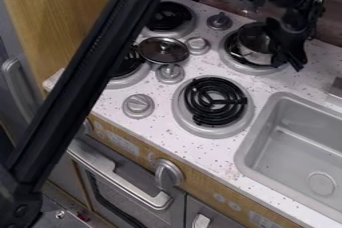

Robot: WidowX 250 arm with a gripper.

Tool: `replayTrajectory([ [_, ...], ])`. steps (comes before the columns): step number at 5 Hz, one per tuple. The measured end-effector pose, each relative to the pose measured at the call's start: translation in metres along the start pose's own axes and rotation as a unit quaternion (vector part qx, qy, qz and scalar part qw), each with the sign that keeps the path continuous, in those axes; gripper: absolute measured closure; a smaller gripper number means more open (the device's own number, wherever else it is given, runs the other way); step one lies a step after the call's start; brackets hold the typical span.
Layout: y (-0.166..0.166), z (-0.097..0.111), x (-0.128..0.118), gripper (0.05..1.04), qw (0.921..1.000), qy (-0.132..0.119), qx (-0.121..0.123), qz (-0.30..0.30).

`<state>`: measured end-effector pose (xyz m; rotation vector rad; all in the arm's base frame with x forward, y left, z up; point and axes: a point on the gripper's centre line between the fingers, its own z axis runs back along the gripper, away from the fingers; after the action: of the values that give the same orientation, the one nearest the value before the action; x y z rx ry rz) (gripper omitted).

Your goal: Move the silver pot from the bottom right burner to the top right burner

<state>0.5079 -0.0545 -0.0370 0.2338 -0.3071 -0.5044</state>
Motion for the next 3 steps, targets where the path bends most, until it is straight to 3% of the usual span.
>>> replayTrajectory([
  [2,0.005,-0.005,-0.018,0.216,0.9997,0.013,0.003,0.02],
  [3,0.012,0.019,-0.026,0.08,0.9995,-0.006,0.004,0.031],
])
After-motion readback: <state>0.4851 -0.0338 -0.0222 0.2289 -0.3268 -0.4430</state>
